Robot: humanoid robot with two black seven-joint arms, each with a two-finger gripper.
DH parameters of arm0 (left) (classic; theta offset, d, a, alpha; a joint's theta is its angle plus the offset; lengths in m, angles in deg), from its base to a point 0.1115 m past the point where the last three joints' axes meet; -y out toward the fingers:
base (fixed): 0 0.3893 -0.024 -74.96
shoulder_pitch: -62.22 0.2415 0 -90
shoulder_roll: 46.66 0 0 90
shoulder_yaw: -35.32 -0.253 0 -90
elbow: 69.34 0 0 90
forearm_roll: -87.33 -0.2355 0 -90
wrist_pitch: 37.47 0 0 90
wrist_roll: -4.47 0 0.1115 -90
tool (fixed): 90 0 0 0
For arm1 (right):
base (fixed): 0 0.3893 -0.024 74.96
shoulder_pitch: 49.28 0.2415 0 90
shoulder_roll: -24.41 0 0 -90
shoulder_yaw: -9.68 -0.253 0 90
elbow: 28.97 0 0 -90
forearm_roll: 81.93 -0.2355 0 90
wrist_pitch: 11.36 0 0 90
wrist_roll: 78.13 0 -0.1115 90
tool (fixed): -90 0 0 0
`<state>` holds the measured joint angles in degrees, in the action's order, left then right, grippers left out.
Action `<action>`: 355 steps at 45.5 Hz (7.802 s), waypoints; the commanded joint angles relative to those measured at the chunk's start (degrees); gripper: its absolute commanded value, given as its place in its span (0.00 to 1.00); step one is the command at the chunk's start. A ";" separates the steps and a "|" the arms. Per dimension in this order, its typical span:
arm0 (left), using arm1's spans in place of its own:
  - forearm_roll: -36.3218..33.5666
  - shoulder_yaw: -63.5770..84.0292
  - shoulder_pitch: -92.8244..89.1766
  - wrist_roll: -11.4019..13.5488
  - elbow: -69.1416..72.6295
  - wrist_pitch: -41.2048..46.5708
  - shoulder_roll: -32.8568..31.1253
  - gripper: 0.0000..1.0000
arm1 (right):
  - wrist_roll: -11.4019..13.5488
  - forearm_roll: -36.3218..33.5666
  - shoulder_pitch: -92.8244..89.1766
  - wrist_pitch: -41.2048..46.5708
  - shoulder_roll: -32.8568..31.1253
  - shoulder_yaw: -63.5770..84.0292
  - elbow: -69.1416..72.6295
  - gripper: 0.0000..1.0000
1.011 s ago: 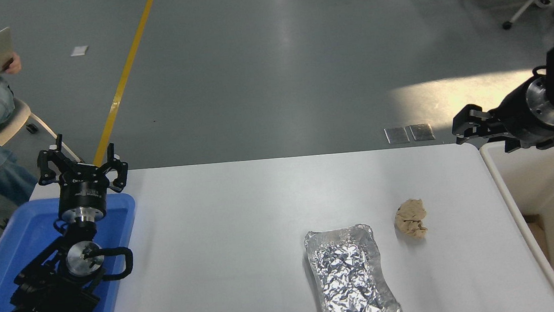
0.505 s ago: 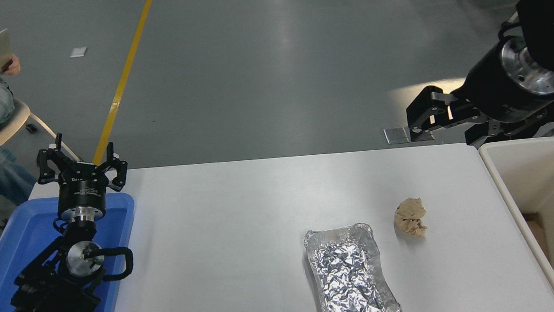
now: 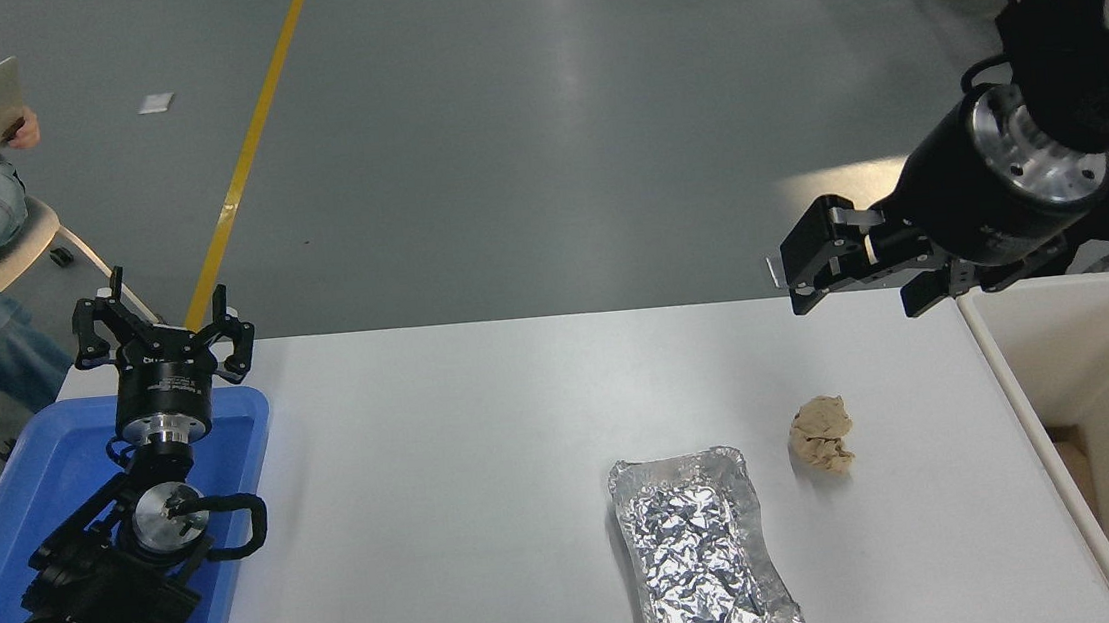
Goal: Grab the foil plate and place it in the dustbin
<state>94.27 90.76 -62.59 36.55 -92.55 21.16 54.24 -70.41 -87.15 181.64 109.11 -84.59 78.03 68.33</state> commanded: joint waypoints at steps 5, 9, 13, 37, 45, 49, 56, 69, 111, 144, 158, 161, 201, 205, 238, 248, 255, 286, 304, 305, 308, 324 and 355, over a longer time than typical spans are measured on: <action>0.00 0.01 0.00 0.00 0.01 0.00 0.00 0.99 | 0.02 0.64 -15.32 -9.37 0.36 -3.23 -0.71 0.83; 0.00 -0.07 0.00 0.00 0.01 0.00 0.00 0.99 | 0.02 0.91 -19.62 -11.92 1.06 -5.51 -0.79 0.83; 0.00 0.01 0.00 0.00 0.01 -0.09 0.00 0.99 | 0.02 0.91 -23.76 -14.64 3.26 -6.92 -1.06 0.83; -0.08 0.01 0.00 0.00 0.01 0.00 0.00 0.99 | 0.02 1.08 -48.01 -30.38 14.77 -12.99 -12.92 0.80; 0.00 0.01 0.00 0.00 0.01 0.00 0.00 0.99 | 0.02 1.61 -53.38 -30.65 16.01 -13.08 -17.57 0.80; 0.00 0.01 0.00 0.00 0.01 0.00 0.00 0.99 | 0.02 3.37 -55.58 -31.00 16.71 -13.86 -19.68 0.79; 0.00 -0.07 0.00 0.00 0.01 0.00 0.00 0.99 | 0.02 8.29 -59.62 -32.32 17.59 -14.22 -23.46 0.76; -0.08 0.01 0.00 0.00 0.01 -0.09 0.00 0.99 | 0.02 14.35 -63.14 -33.02 18.03 -14.22 -27.68 0.75; -0.08 -0.07 0.00 0.00 0.01 0.00 0.00 0.99 | 0.02 18.58 -59.98 -29.86 15.84 -13.43 -25.06 0.00; 0.00 0.01 0.00 0.00 0.01 0.00 0.00 0.99 | -1.65 12.69 -3.39 -3.24 -7.11 -9.47 2.70 0.00; 0.00 0.01 0.00 0.00 0.01 0.00 0.00 0.99 | -1.83 8.47 9.62 7.49 -7.63 -9.12 2.70 0.00; 0.00 0.01 0.00 0.00 0.01 0.00 0.00 0.99 | -1.83 7.42 12.00 10.04 -7.63 -9.12 2.70 0.00; 0.00 0.01 0.00 0.00 0.01 0.00 0.00 0.99 | -1.65 12.16 -31.22 -9.72 -10.53 0.11 -21.78 0.00; -0.08 0.01 0.00 0.00 0.01 0.00 0.00 0.99 | -1.65 12.07 -40.27 -12.36 -10.89 -0.33 -31.00 0.00; -0.08 0.01 0.00 0.00 0.01 0.00 0.00 0.99 | -1.13 -1.64 -91.26 -19.75 -15.98 -21.41 -81.47 0.00; -0.08 -0.07 -0.08 0.00 0.01 0.00 0.00 0.99 | -1.13 -1.73 -98.91 -23.43 -15.28 -30.65 -84.37 0.00; -0.08 0.01 -0.08 0.00 0.01 0.00 0.00 0.99 | -0.95 -1.73 -101.46 -24.06 -13.87 -32.85 -85.87 0.00; -0.08 -0.07 -0.08 0.00 0.01 -0.09 0.00 0.99 | -1.48 -0.76 -94.26 -24.06 -18.26 -36.46 -73.85 1.00; -0.26 -0.16 0.00 0.00 0.01 -0.09 0.00 0.99 | -1.65 16.91 -67.03 -23.97 -28.99 -25.84 -37.28 0.91; -0.26 -0.08 0.00 -0.09 0.01 -0.09 0.00 0.99 | -1.65 16.91 -64.83 -23.97 -28.82 -23.82 -36.05 0.91; -0.26 -0.07 0.00 -0.09 0.01 -0.09 0.00 0.99 | -1.65 16.91 -58.33 -23.97 -27.50 -18.37 -31.92 0.91; -0.17 -0.16 0.00 0.00 0.01 -0.09 0.00 0.99 | -1.65 11.02 -28.53 -23.53 -13.36 -2.62 -11.18 0.91; 0.00 -0.07 0.00 0.00 0.01 0.00 0.00 0.99 | -1.65 4.25 0.57 -4.64 -1.83 -1.39 2.70 0.93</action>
<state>94.18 90.69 -62.59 36.56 -92.54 21.13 54.24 -72.08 -78.77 171.90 95.89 -88.90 76.92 68.01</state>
